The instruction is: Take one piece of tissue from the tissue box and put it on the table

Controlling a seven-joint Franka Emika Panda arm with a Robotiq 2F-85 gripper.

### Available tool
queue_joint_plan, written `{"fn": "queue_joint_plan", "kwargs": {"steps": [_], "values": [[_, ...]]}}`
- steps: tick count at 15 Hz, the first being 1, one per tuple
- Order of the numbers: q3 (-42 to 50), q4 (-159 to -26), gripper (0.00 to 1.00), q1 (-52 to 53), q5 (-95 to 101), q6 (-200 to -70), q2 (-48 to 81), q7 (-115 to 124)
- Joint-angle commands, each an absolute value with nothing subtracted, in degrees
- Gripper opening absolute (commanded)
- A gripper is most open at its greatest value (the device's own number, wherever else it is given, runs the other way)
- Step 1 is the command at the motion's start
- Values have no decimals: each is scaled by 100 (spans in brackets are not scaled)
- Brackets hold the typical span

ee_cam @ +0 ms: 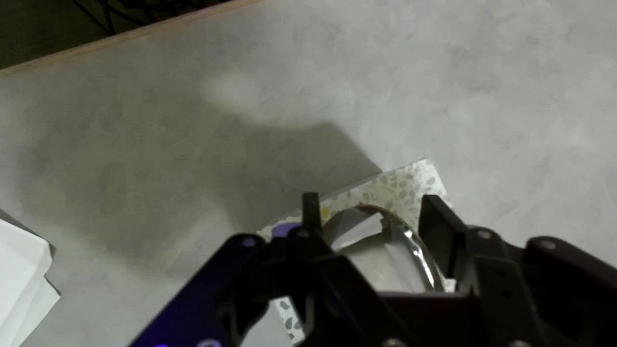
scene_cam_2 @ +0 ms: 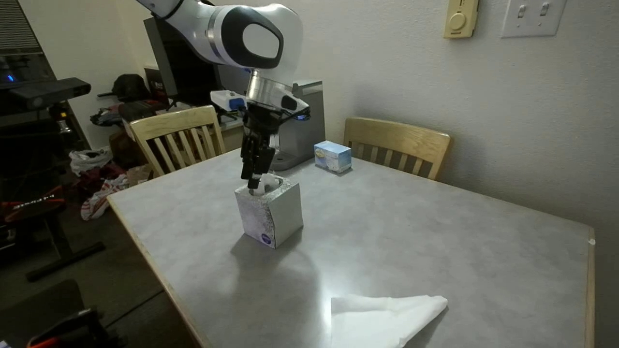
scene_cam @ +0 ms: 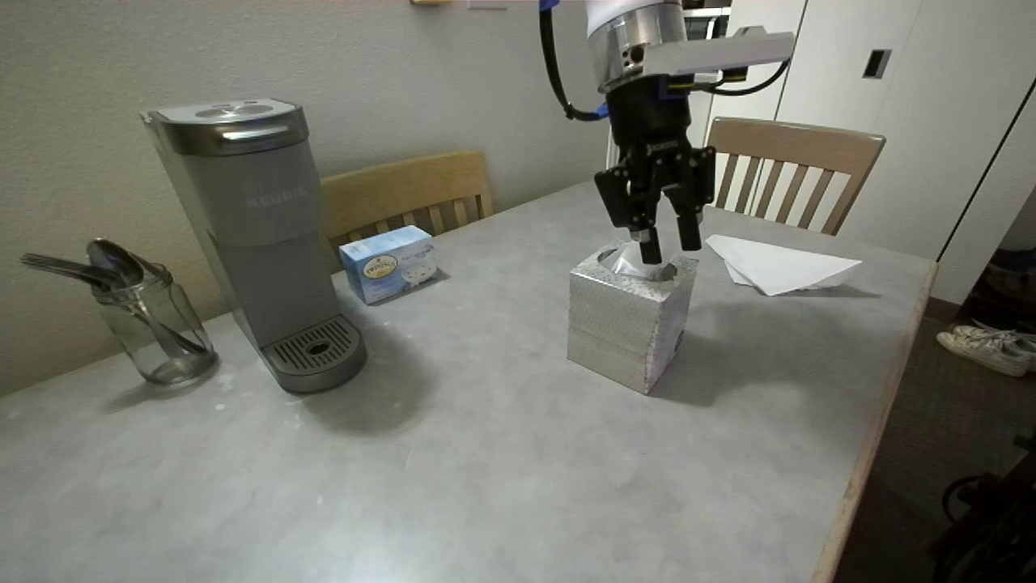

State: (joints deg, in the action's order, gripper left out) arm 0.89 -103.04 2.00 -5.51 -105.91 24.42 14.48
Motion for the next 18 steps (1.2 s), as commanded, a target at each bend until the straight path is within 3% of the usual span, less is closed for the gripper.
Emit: {"fn": "queue_joint_plan", "kwargs": {"steps": [1, 5, 8, 9, 18], "values": [[72, -10269, 26, 157, -672, -10620, 2510, 1375], [59, -10269, 0, 155, -697, -10627, 2512, 1308], [57, -10285, 0, 149, -709, -10633, 2500, 1293], [56, -10291, 22, 146, -719, -10618, 2495, 1293], [94, -10139, 81, 111, -587, -10622, 2578, 1047]]}}
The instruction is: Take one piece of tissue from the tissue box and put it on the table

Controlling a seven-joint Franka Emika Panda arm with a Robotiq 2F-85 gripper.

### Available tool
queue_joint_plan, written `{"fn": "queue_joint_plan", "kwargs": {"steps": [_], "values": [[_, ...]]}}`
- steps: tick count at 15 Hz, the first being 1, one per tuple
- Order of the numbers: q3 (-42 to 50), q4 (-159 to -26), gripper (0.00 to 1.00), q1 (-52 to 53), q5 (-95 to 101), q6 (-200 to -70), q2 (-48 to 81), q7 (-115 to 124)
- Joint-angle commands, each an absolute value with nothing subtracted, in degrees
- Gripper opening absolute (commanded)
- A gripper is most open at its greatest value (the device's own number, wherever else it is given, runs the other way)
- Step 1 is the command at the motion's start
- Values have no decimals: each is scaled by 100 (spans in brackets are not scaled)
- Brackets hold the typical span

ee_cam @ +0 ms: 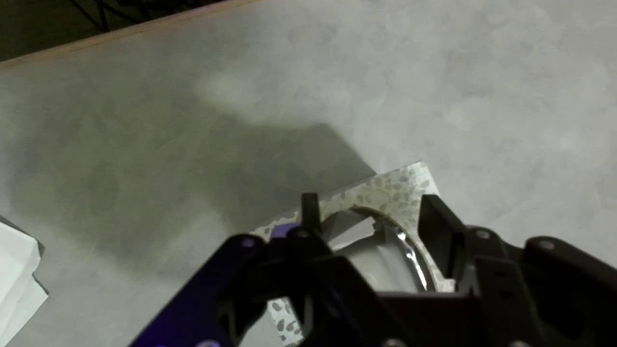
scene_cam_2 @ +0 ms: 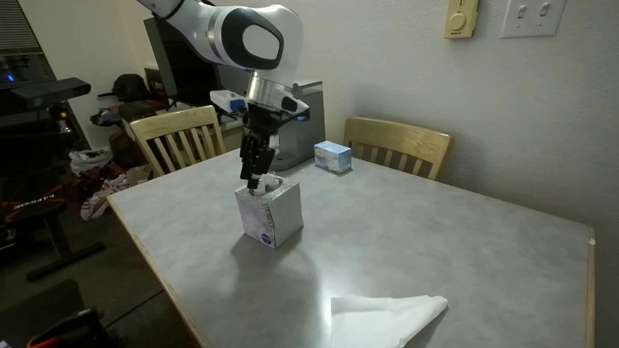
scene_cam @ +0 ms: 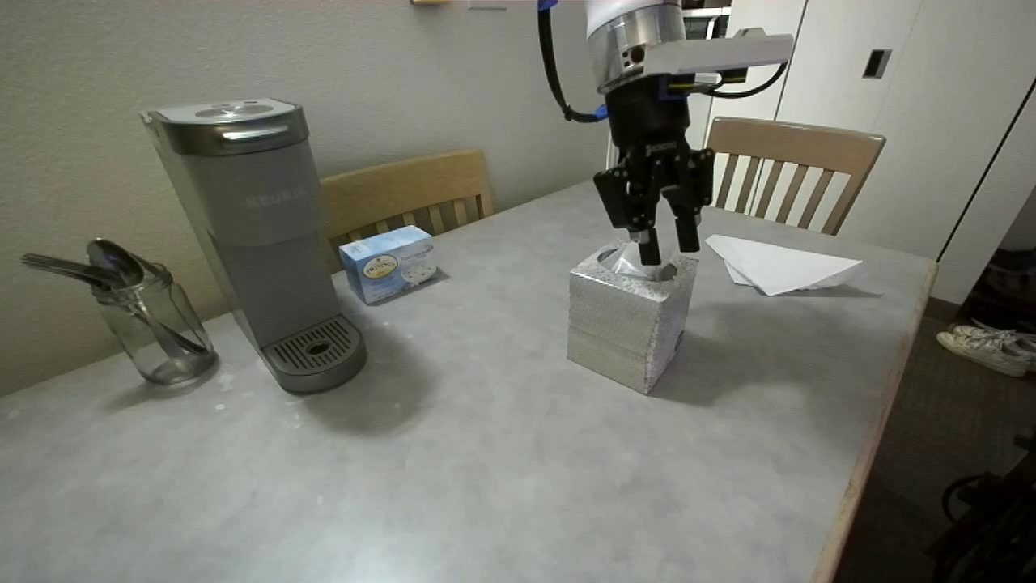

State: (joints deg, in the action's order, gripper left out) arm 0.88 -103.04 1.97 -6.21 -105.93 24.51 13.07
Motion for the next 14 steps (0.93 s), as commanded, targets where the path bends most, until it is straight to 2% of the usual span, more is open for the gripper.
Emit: {"fn": "queue_joint_plan", "kwargs": {"steps": [1, 3, 12, 13, 14], "values": [[101, -10097, 87, 95, -576, -10616, 2598, 983], [121, -9987, 100, 51, -568, -10611, 2668, 864], [87, -9569, 100, -87, -711, -10552, 3050, 637], [81, -9525, 78, -87, -718, -10535, 3092, 626], [76, -9499, 74, -85, -720, -10523, 3127, 612]]}}
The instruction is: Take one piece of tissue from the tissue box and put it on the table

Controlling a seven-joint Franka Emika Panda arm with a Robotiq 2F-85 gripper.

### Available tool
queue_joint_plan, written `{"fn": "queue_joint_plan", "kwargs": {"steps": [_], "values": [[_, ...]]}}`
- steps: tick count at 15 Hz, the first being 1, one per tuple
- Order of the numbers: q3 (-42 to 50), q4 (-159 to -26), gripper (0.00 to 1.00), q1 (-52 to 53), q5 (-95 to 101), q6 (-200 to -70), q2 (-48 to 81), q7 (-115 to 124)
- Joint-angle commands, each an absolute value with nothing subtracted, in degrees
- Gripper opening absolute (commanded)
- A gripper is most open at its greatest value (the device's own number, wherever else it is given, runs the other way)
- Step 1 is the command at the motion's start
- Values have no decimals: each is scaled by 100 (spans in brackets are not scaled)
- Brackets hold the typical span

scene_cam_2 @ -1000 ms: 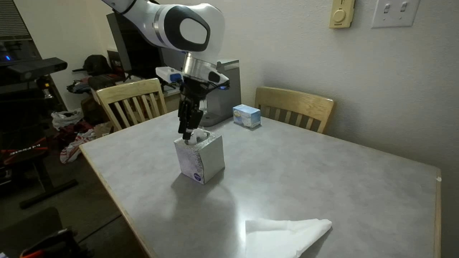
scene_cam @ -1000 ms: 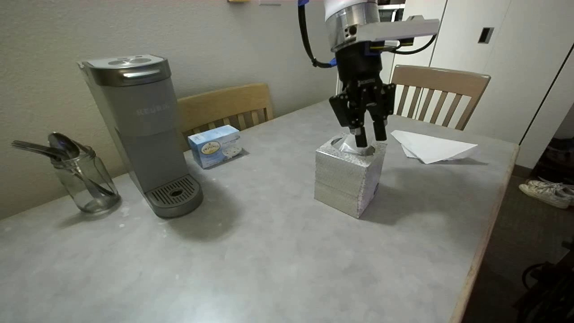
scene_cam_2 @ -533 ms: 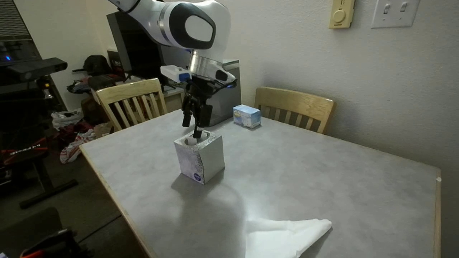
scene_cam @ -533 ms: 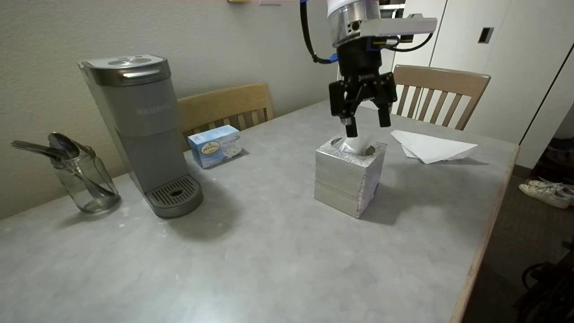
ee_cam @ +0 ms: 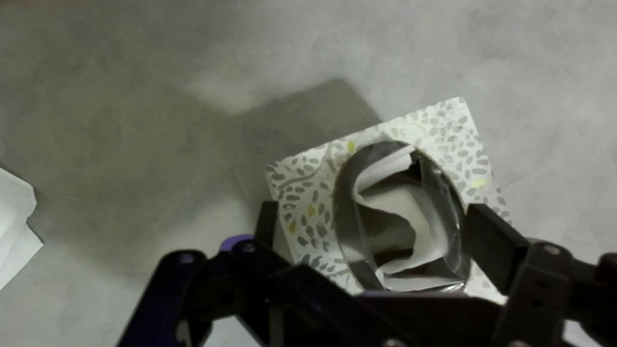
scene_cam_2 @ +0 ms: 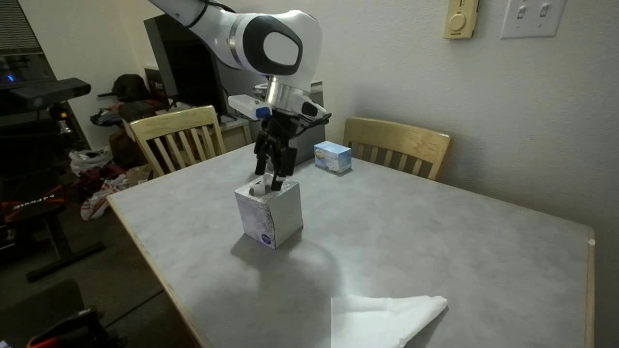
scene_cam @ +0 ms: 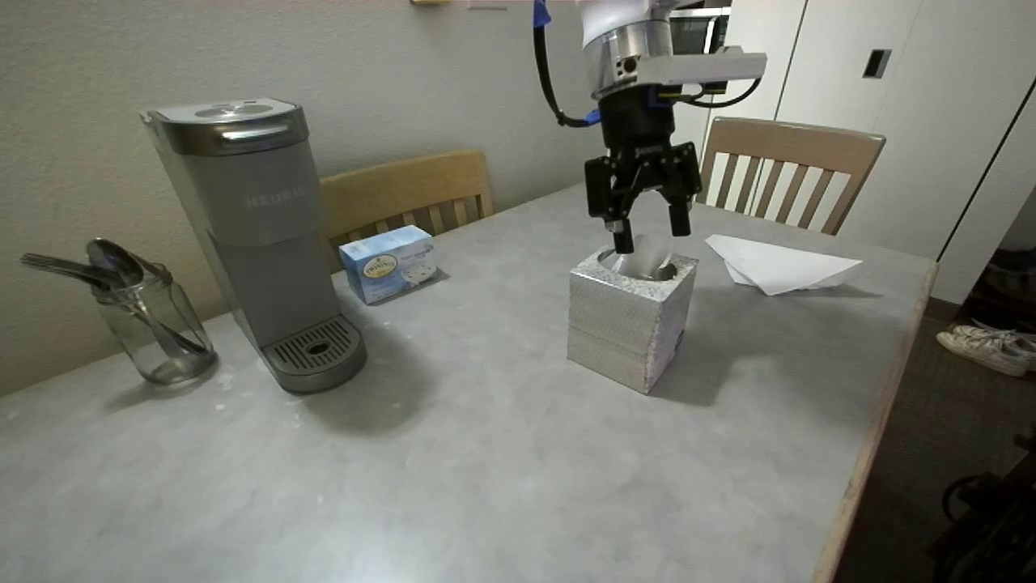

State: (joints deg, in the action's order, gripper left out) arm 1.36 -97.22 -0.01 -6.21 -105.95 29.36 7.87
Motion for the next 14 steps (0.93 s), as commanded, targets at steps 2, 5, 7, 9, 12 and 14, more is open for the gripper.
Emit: {"fn": "queue_joint_plan", "kwargs": {"steps": [2, 5, 7, 9, 12, 14], "values": [[63, -9449, 60, -83, -724, -10510, 3179, 593], [49, -9432, 39, -81, -724, -10491, 3220, 582], [46, -9455, 26, -81, -723, -10477, 3201, 579], [44, -9473, 13, -80, -724, -10470, 3177, 576], [42, -9500, 0, -77, -727, -10465, 3133, 578], [35, -9525, 0, -72, -729, -10458, 3098, 575]]}}
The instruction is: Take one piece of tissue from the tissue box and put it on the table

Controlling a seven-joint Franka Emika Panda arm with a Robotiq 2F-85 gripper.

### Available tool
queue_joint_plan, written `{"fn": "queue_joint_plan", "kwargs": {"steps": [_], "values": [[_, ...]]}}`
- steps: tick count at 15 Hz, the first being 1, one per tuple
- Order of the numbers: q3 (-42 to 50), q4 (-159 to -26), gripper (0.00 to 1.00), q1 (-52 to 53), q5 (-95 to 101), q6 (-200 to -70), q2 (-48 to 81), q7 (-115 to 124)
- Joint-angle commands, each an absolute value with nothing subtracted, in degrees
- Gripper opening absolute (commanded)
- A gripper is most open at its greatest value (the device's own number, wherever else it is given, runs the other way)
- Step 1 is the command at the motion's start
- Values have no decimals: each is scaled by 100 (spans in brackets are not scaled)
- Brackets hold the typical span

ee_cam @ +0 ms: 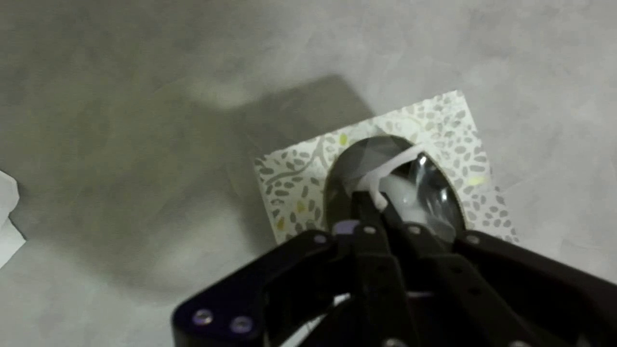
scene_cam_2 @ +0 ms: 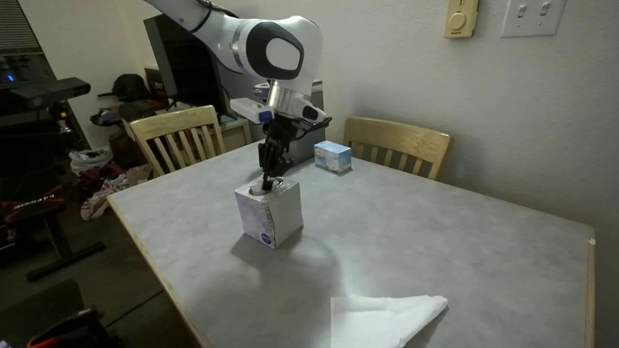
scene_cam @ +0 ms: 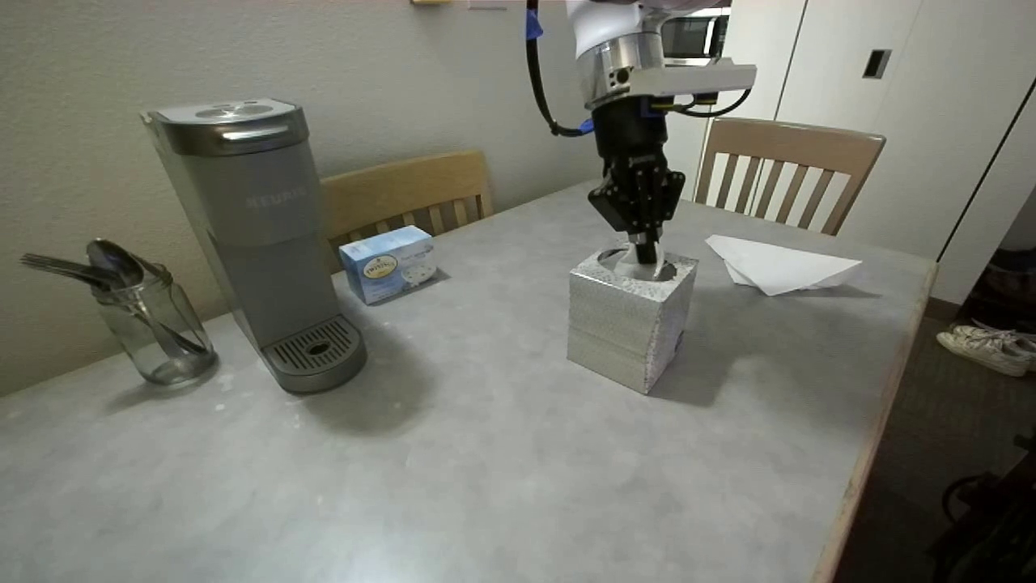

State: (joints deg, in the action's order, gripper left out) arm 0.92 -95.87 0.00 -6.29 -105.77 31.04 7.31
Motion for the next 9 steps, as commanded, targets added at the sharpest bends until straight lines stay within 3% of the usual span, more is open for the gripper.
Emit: {"fn": "queue_joint_plan", "kwargs": {"steps": [1, 9], "values": [[35, -9537, 0, -63, -717, -10450, 3073, 580], [38, -9582, 0, 2, -633, -10171, 2654, 619]]}}
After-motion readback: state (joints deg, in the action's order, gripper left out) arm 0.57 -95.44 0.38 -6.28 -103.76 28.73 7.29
